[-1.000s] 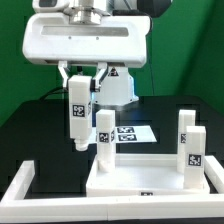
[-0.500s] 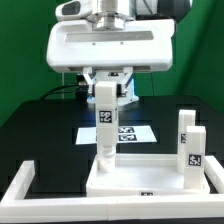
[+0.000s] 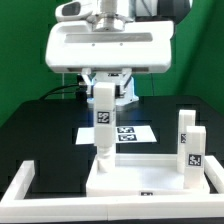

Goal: Assemble desk

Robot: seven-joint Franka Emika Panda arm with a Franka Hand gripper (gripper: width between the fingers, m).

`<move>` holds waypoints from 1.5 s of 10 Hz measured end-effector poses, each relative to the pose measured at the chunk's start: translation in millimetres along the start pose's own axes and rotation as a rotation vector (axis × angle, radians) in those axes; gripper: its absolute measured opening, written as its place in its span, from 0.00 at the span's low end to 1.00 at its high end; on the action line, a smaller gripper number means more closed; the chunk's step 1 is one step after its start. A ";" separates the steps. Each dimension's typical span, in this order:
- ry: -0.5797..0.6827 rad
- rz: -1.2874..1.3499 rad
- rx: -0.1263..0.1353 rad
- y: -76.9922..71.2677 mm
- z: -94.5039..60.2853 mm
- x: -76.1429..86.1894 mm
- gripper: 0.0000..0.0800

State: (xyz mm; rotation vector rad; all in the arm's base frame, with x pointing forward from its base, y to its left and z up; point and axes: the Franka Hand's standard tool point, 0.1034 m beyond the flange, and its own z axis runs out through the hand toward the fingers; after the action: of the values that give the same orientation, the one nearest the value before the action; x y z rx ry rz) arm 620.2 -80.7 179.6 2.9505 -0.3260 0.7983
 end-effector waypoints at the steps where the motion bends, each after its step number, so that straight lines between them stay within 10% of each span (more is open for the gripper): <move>1: -0.025 -0.009 0.015 7.9 -1.7 -2.7 0.36; 15: -0.036 -0.055 -0.014 -5.0 48.0 -30.5 0.36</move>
Offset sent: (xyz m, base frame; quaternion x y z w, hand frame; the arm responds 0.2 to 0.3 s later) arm 0.0145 0.0115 -0.0187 -0.0248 0.0619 -0.0003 0.9978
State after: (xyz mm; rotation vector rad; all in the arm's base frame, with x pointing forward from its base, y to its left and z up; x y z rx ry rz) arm 619.2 -76.0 122.7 2.9496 -0.2503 0.7344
